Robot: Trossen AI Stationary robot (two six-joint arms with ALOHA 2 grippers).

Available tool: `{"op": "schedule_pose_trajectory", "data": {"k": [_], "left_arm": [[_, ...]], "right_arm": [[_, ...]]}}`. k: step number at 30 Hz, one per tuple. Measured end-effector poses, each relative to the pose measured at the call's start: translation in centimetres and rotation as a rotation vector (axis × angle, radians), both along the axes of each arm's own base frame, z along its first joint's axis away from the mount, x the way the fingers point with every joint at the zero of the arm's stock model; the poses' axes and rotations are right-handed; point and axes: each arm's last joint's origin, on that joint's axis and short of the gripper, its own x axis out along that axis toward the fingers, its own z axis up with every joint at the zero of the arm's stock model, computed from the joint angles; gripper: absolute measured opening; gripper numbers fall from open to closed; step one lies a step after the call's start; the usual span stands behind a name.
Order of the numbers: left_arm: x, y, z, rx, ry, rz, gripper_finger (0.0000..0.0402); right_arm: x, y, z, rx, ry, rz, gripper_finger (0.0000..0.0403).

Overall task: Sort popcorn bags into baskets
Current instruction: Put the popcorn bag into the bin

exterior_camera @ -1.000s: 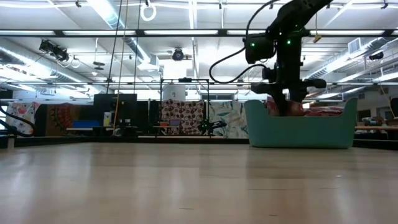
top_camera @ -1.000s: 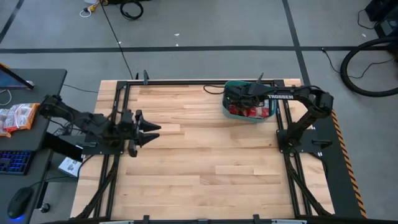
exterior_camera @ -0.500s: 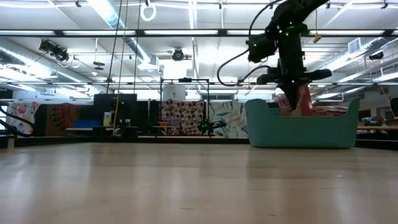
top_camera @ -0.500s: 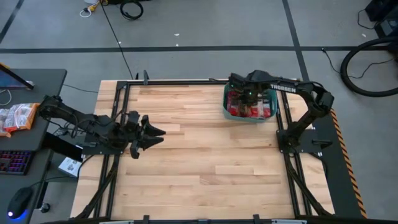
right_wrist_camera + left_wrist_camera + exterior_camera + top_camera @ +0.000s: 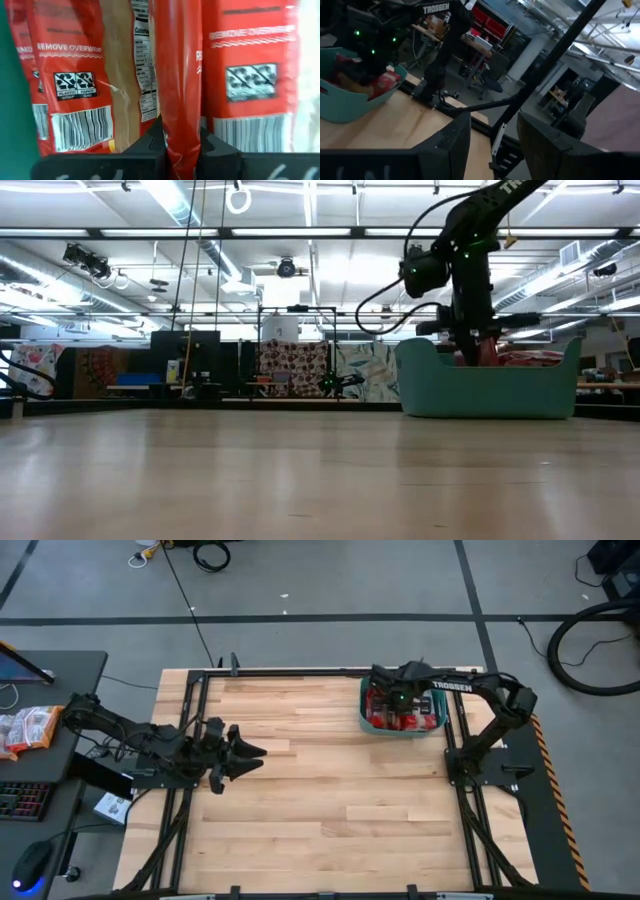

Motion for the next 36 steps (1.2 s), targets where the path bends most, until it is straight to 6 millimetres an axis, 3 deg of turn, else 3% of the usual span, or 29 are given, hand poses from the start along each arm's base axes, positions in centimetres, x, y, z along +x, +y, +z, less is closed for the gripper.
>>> {"op": "schedule_pose_trajectory", "data": {"k": [12, 26, 31, 36], "left_arm": [[0.9, -0.3, -0.3, 0.081, 0.005, 0.025, 0.0167], [0.8, -0.3, -0.9, 0.108, 0.063, 0.031, 0.0167], [0.8, -0.4, -0.3, 0.107, 0.001, 0.028, 0.0167], [0.7, -0.3, 0.9, 0.137, -0.117, 0.043, 0.0167]], "right_arm": [[0.3, -0.5, -1.5, -0.120, -0.031, 0.073, 0.0134], [-0.2, 0.4, -4.0, -0.195, 0.001, 0.088, 0.0120], [0.0, 0.6, -3.6, -0.176, 0.024, 0.164, 0.0125], [0.4, 0.5, -1.9, -0.120, 0.047, 0.273, 0.0153]]}}
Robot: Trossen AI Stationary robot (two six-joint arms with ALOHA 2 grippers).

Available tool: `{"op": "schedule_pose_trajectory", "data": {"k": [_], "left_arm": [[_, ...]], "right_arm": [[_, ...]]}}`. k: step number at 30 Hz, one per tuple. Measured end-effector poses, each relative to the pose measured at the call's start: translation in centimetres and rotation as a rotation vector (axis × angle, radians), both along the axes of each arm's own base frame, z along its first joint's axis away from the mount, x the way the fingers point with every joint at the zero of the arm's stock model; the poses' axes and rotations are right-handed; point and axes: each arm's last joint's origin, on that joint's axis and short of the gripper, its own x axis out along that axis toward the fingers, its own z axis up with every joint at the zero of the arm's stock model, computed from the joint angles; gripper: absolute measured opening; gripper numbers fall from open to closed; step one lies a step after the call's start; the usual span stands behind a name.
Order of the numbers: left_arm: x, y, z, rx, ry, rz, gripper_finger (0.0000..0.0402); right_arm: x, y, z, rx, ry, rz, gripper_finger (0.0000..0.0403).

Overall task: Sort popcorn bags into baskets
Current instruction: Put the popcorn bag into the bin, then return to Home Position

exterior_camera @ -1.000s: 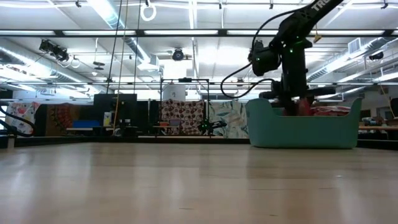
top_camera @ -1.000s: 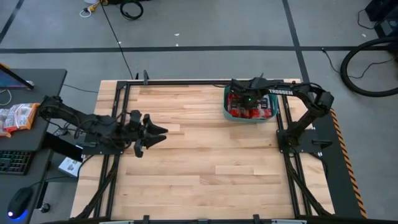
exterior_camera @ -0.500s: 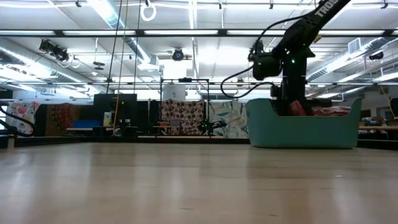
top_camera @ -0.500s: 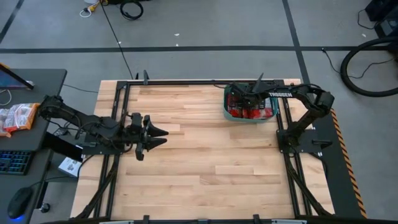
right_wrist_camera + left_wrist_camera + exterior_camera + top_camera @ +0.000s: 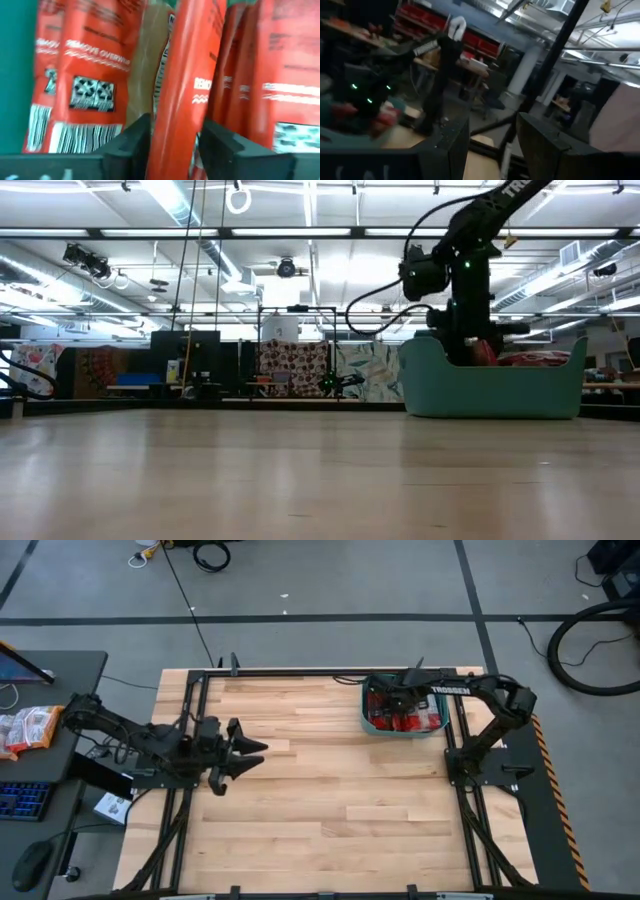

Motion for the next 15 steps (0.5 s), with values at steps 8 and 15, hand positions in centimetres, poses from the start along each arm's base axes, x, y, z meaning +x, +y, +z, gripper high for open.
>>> {"op": "schedule_pose_trajectory", "data": {"k": [8, 15], "left_arm": [[0.5, 1.2, -1.1, 0.089, 0.120, 0.148, 0.0167], [0.7, 1.4, -1.7, 0.076, 0.166, 0.146, 0.0167]], "right_arm": [[0.1, -0.5, 4.7, -0.058, -0.015, 0.162, 0.0203], [-0.8, 2.2, 9.4, -0.234, -0.180, 0.431, 0.0194]]}}
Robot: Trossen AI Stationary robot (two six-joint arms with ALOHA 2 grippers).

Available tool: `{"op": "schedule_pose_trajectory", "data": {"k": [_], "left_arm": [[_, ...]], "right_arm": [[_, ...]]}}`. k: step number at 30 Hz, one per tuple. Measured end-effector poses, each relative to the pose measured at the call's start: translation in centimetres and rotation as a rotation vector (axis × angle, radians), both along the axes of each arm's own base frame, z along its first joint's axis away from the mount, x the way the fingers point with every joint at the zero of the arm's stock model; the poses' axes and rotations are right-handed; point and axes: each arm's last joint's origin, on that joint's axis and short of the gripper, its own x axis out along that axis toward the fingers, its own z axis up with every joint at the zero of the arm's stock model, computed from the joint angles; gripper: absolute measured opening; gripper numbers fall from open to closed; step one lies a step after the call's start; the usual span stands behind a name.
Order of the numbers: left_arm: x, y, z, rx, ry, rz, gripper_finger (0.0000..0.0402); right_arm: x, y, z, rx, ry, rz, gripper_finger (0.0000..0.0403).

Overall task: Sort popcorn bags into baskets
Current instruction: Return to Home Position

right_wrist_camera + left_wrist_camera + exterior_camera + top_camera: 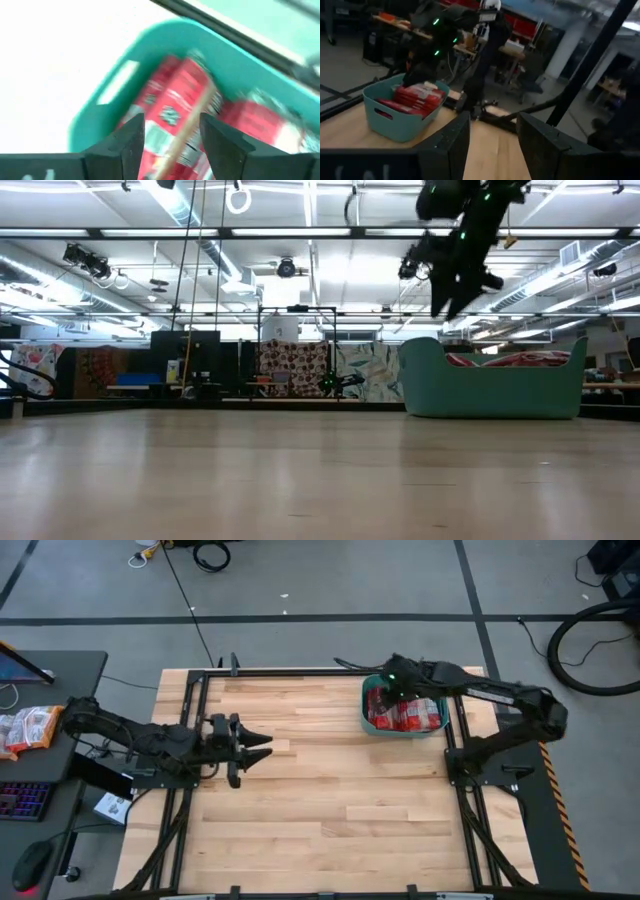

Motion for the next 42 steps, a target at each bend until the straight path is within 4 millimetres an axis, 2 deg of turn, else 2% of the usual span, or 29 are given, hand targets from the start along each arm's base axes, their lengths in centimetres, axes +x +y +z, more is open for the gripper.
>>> {"op": "schedule_pose_trajectory", "data": {"k": [5, 10, 13, 17, 19, 21, 27, 30, 33, 35, 38, 42], "left_arm": [[1.6, 1.2, -1.5, 0.014, 0.092, 0.067, 0.0158], [4.0, 4.2, -2.8, -0.010, 0.144, 0.036, 0.0115], [4.9, 7.0, -3.2, -0.027, 0.132, 0.067, 0.0080], [4.9, 10.5, -3.0, -0.021, 0.090, 0.147, 0.0027], [4.5, 11.7, -3.1, 0.022, 0.117, 0.186, 0.0009], [4.2, 12.4, -3.7, 0.039, 0.188, 0.242, 0.0009], [3.5, 13.2, -5.3, -0.030, 0.354, 0.339, 0.0037], [3.4, 13.2, -5.5, -0.073, 0.358, 0.356, 0.0040], [3.5, 13.3, -5.1, -0.007, 0.335, 0.355, 0.0039], [3.7, 13.2, -4.9, 0.054, 0.328, 0.320, 0.0039], [3.3, 12.7, -4.4, 0.079, 0.319, 0.297, 0.0039], [3.1, 10.9, -4.0, 0.167, 0.336, 0.218, 0.0039]], "right_arm": [[0.0, 3.4, 1.9, -0.146, -0.232, 0.319, 0.0166], [-0.4, 5.9, 1.6, -0.179, -0.426, 0.645, 0.0115], [-1.6, 6.3, 0.6, -0.184, -0.477, 0.750, 0.0073], [-3.6, 6.0, -0.3, -0.183, -0.646, 0.821, 0.0012], [-4.4, 6.0, -0.6, -0.187, -0.739, 0.856, 0.0011], [-5.2, 6.0, -1.3, -0.206, -0.754, 0.852, 0.0027], [-6.4, 5.8, -3.0, -0.232, -0.709, 0.725, 0.0068], [-6.4, 5.7, -3.6, -0.180, -0.719, 0.655, 0.0072], [-5.7, 5.4, -3.7, -0.191, -0.799, 0.568, 0.0071], [-5.5, 5.5, -3.4, -0.212, -0.858, 0.620, 0.0071], [-5.4, 6.4, -2.2, -0.247, -0.980, 0.804, 0.0071], [-6.0, 7.8, -1.4, -0.288, -1.022, 0.958, 0.0071]]}}
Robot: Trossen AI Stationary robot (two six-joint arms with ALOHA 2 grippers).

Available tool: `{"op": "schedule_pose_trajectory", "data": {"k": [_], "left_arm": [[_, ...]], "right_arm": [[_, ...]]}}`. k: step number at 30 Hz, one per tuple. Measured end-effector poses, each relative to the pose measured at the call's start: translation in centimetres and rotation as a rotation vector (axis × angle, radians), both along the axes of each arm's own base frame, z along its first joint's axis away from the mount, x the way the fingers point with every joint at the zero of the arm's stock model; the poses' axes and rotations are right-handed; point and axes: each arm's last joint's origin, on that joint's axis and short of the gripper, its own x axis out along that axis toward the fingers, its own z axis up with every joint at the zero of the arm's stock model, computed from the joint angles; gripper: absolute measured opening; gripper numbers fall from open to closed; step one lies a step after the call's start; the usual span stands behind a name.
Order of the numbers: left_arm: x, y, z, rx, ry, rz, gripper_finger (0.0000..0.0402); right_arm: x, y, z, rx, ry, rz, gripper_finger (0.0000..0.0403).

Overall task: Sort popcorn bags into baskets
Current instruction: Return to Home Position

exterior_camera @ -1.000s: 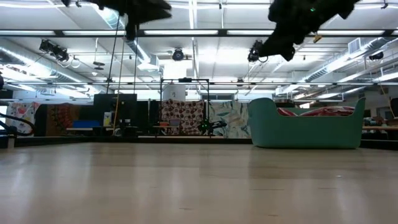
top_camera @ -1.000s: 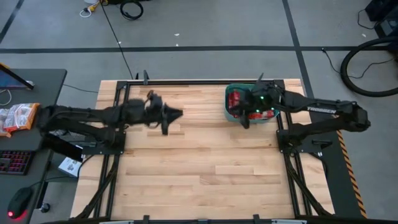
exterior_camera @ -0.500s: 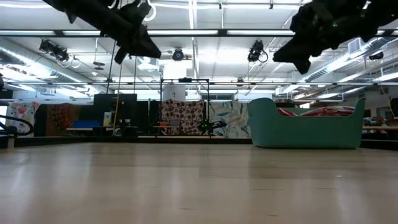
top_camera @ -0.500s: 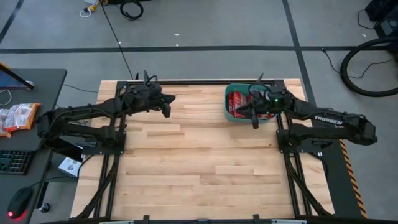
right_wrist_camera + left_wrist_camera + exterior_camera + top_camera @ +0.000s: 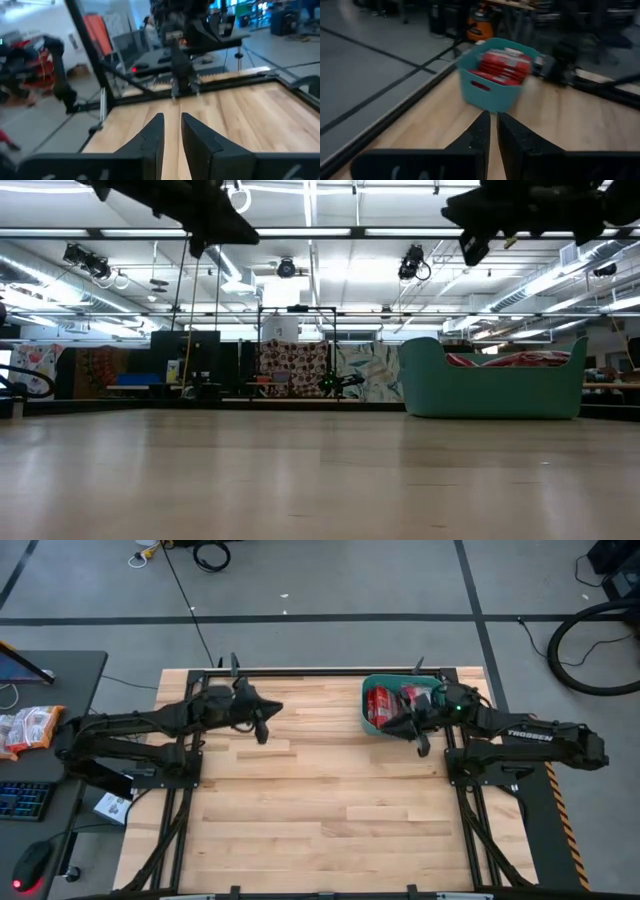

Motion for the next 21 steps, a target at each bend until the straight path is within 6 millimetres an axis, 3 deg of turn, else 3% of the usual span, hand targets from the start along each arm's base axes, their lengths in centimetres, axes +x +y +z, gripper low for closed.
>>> {"op": "schedule_pose_trajectory", "data": {"k": [5, 11, 17, 21], "left_arm": [[-0.7, -2.1, 0.0, 0.055, 0.066, -0.048, 0.0039], [-1.9, -4.0, 0.8, 0.110, 0.001, -0.221, 0.0039], [-5.2, -4.2, -3.6, 0.103, -0.266, -0.231, 0.0039], [-7.3, -4.3, -6.7, 0.054, -0.312, -0.217, 0.0039]], "right_arm": [[-0.8, 2.2, 0.4, -0.060, -0.016, 0.065, 0.0069], [-2.6, 4.8, 1.5, -0.113, -0.142, 0.120, 0.0069], [-5.3, 5.6, -0.1, -0.110, -0.314, 0.229, 0.0069], [-6.7, 5.7, -1.8, -0.118, -0.451, 0.235, 0.0069]]}}
